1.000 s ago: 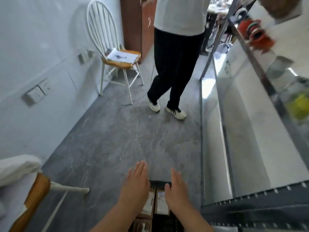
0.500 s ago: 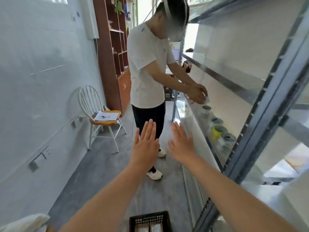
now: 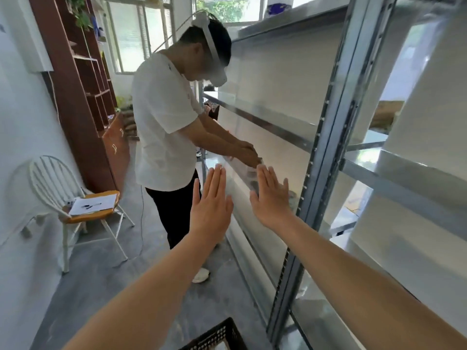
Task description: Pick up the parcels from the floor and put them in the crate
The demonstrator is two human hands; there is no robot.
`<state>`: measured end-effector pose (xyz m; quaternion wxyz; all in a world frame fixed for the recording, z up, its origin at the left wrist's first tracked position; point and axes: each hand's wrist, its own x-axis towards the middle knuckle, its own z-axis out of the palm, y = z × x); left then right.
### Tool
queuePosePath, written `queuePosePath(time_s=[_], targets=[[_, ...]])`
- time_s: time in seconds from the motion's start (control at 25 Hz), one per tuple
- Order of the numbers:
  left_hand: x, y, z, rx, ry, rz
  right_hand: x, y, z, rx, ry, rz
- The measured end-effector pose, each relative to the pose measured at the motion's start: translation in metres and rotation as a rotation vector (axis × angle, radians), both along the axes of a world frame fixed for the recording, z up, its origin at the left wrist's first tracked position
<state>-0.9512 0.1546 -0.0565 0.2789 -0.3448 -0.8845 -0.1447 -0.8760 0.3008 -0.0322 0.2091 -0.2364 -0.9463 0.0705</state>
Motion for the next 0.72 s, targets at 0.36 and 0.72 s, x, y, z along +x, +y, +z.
queuePosePath(time_s=[0.36, 0.72], targets=[[0.061, 0.024, -0.006, 0.018, -0.055, -0.295, 0.104, -0.024, 0.006, 0.101, 0.005, -0.272], [0.171, 0.055, 0.06, 0.06, 0.015, -0.553, 0.242, -0.024, 0.058, 0.142, 0.088, -0.573]])
